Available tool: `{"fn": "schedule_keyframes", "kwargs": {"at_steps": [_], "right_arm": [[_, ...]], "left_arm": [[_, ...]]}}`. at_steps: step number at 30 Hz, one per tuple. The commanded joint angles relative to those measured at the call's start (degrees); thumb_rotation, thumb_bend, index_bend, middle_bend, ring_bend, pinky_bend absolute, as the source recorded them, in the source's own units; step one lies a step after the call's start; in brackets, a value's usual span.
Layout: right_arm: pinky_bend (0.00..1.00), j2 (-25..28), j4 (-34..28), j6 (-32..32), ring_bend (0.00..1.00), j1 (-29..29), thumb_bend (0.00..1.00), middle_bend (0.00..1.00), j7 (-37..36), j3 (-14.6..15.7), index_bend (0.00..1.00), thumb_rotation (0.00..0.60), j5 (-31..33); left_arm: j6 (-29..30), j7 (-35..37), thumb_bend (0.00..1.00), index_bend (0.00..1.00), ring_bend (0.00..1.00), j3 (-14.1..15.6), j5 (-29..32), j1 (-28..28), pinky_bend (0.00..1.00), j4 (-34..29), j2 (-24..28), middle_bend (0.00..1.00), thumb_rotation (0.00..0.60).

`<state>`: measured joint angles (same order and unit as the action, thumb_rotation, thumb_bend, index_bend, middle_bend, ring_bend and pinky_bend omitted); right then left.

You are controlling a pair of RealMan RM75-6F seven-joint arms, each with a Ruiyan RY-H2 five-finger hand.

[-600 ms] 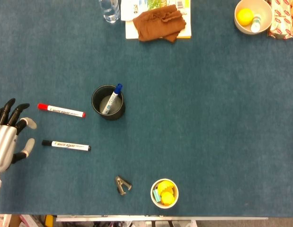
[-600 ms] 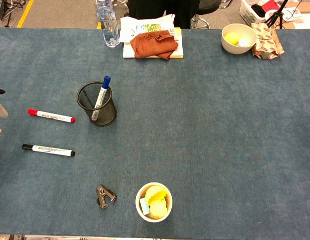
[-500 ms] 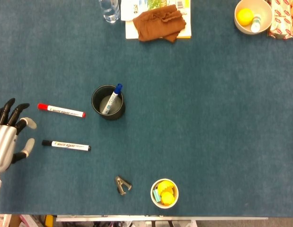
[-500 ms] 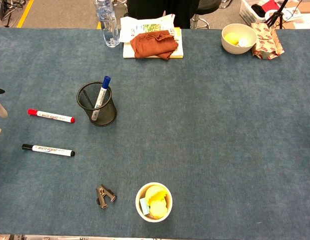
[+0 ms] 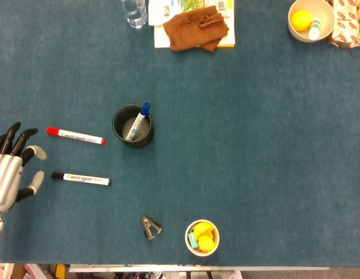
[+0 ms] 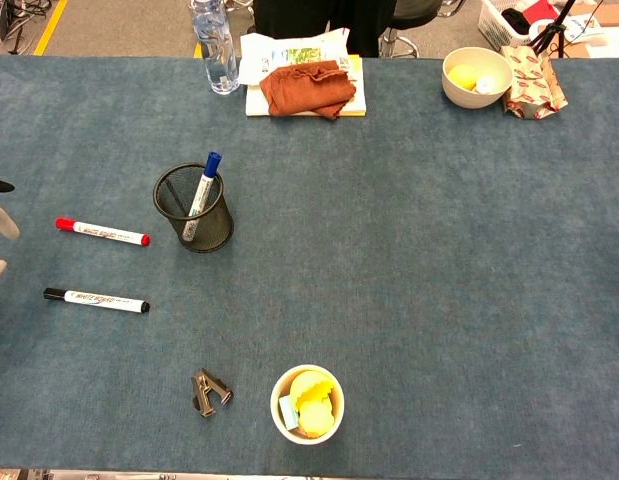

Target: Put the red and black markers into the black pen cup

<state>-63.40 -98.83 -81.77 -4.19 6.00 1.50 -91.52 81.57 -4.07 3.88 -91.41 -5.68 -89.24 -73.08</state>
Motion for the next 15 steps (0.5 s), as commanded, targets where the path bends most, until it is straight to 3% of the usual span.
{"fn": "schedule_keyframes", "kwargs": {"at_steps": [1, 10, 15], "right_arm": [[0.35, 0.09, 0.04, -0.04, 0.18, -0.06, 0.0, 0.26, -0.27, -0.1, 0.24, 0.6, 0.02], [0.35, 0.21, -0.2, -0.73, 0.18, 0.27, 0.0, 0.26, 0.01, -0.21, 0.24, 0.6, 0.17], [0.35, 0.53, -0.67, -1.58, 0.18, 0.56, 0.0, 0.26, 0.19, -0.23, 0.24, 0.6, -0.33]], "left_arm": [[0.01, -0.09, 0.33, 0.43, 0.03, 0.07, -0.1, 0.01, 0.16, -0.02, -0.07, 0.16, 0.6], [-1.0, -0.45, 0.33, 0.42, 0.03, 1.27, -1.28, -0.24, 0.16, -2.13, 0.35, 0.15, 0.6], [-4.45, -5.07, 0.33, 0.4, 0.03, 1.19, 0.02, -1.69, 0.16, -6.21, 1.44, 0.13, 0.6]]}}
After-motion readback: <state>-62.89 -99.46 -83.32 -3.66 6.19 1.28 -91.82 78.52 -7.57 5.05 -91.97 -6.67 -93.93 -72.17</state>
